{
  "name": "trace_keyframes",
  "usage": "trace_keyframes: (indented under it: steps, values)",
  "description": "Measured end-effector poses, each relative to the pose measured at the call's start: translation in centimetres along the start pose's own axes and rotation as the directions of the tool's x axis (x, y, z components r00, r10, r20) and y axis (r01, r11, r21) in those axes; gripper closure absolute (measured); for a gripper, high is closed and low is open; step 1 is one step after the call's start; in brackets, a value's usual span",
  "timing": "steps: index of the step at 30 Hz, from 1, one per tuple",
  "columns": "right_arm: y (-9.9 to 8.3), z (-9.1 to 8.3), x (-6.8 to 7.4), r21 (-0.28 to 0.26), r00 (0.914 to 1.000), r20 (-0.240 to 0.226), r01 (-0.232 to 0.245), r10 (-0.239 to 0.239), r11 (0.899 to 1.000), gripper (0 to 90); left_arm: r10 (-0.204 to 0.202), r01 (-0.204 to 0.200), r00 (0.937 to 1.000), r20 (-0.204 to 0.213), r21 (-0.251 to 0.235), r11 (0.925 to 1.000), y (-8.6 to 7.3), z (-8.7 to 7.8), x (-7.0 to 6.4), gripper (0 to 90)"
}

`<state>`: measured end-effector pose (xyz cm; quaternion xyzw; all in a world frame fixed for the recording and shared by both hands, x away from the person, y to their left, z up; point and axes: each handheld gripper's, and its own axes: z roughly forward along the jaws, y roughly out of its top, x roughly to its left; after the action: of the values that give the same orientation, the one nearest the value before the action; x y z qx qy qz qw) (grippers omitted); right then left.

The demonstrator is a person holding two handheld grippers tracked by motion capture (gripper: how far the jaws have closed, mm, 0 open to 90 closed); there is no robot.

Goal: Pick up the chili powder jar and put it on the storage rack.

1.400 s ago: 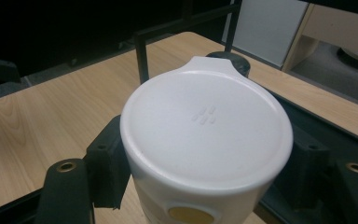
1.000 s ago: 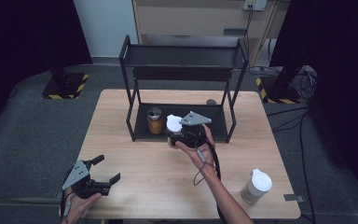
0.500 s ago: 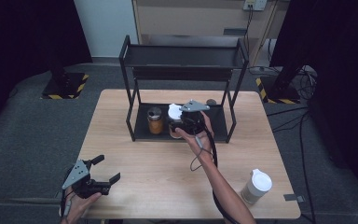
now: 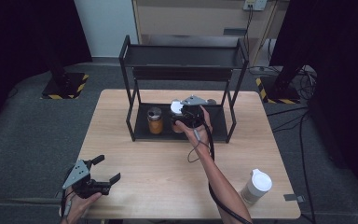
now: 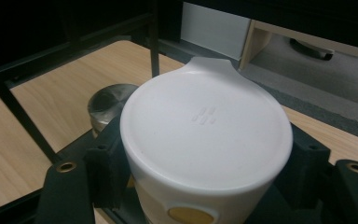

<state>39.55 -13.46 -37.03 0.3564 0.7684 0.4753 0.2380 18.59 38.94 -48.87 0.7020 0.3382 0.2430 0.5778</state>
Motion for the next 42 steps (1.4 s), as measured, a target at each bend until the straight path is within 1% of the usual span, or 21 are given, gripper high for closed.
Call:
trace_keyframes:
  steps: [8, 15, 21, 36, 42]
  values:
    - [-0.4, 1.1, 0.0, 0.013, 0.9997, 0.022, 0.007, -0.007, 1.0, 30.6, 0.002, -0.002, 1.0, -0.001, 0.0, 1.0, 0.0, 0.0, 0.0, 0.1]
    - [-1.3, 1.9, -0.1, 0.017, 0.9995, 0.026, -0.016, 0.015, 1.0, 30.6, 0.006, -0.006, 1.0, 0.0, 0.002, 1.0, 0.1, 0.0, -0.1, 0.1]
    - [-1.7, 2.6, -0.1, 0.028, 0.9995, 0.022, -0.024, 0.023, 0.999, 30.6, 0.007, -0.007, 1.0, 0.001, 0.001, 1.0, 0.0, 0.0, 0.0, 0.1]
    - [-2.4, 3.2, -0.6, 0.033, 0.9989, 0.023, -0.041, 0.041, 0.999, 30.6, 0.011, -0.011, 0.9999, 0.001, 0.004, 0.9999, 0.1, 0.0, -0.1, 0.2]
    - [-2.7, 3.3, -0.6, 0.023, 0.9988, 0.022, -0.044, 0.043, 0.999, 30.4, 0.013, -0.013, 0.9999, 0.003, 0.004, 0.9999, 0.1, 0.0, -0.1, 0.3]
